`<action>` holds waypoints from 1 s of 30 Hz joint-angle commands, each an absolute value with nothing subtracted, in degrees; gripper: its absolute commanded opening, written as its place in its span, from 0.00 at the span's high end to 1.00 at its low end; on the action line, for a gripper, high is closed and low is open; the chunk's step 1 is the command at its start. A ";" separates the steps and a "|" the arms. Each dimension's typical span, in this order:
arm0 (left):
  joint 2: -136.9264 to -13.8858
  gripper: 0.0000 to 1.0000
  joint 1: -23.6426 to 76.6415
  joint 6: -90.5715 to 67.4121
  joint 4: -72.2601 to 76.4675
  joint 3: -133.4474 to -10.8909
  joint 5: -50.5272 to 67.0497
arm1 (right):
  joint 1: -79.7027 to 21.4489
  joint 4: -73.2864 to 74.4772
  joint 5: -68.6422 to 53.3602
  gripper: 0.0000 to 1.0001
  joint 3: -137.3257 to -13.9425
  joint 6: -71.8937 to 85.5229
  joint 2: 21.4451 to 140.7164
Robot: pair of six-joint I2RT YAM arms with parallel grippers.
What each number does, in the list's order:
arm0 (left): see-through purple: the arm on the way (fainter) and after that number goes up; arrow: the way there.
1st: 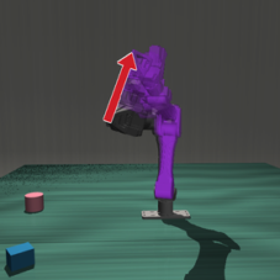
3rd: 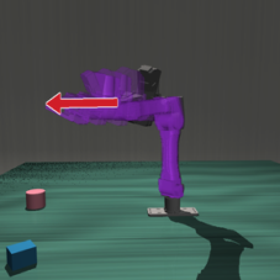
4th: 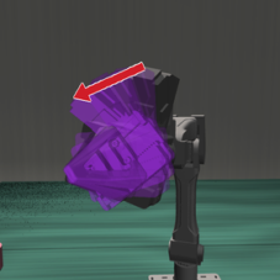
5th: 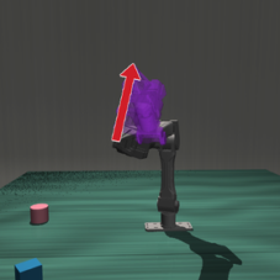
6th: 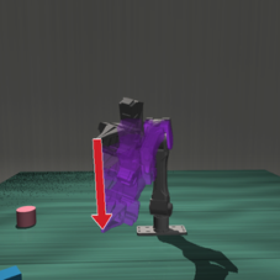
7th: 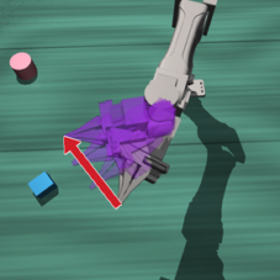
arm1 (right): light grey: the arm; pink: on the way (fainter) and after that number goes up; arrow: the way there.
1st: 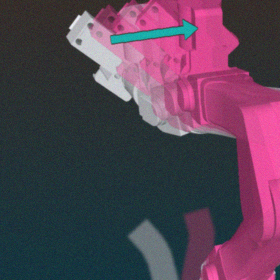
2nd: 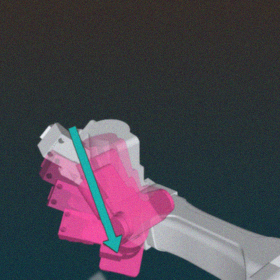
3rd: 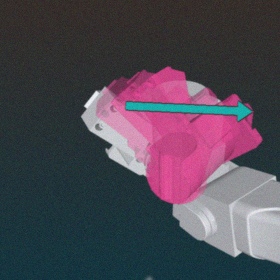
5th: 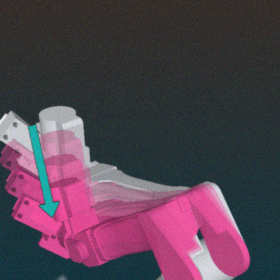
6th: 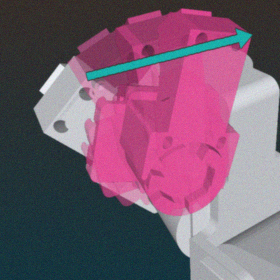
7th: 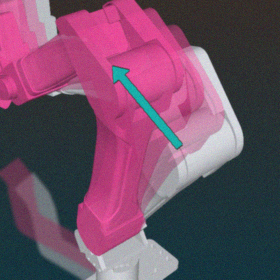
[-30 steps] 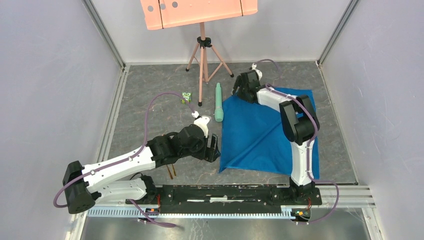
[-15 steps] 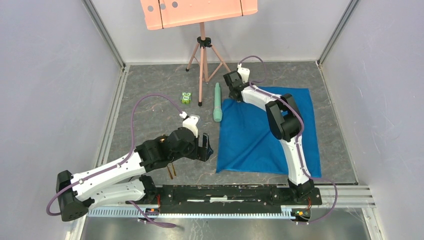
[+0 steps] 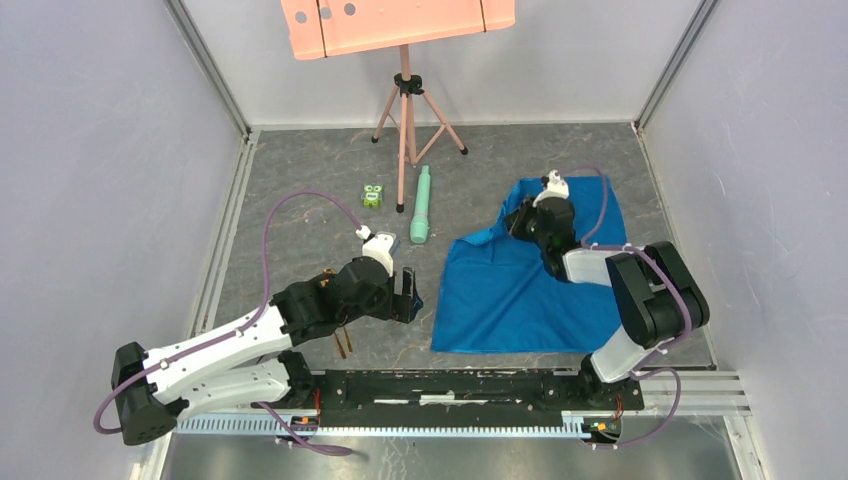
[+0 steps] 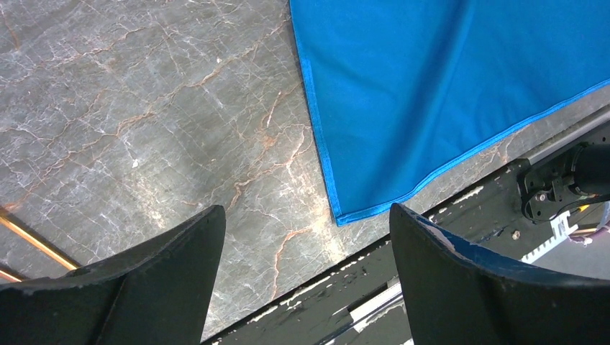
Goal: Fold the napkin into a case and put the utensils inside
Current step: Flatten out the crumpled napkin at the center of the board.
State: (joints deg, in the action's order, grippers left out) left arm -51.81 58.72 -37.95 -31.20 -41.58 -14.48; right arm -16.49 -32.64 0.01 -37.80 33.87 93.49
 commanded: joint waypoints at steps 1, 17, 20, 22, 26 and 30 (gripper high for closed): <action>-51.34 0.10 58.26 -39.77 -29.69 -41.77 -15.30 | -17.92 -33.89 -2.89 0.77 -32.77 30.42 89.78; -56.71 0.09 57.91 -38.35 -26.59 -43.41 -12.02 | -20.66 4.51 11.02 0.23 -47.49 14.14 82.08; -56.76 0.09 57.85 -38.49 -26.62 -43.68 -11.89 | -20.74 5.67 9.34 0.23 -51.84 13.42 86.67; -56.11 0.09 57.92 -38.69 -26.46 -43.47 -11.65 | -20.91 4.90 8.70 0.23 -54.34 12.49 89.58; -55.39 0.09 57.91 -38.63 -26.94 -43.15 -11.54 | -21.17 5.15 8.81 0.29 -59.49 10.57 95.82; -54.52 0.09 57.81 -38.87 -27.40 -43.04 -11.70 | -21.70 5.34 8.62 0.32 -60.87 11.07 99.62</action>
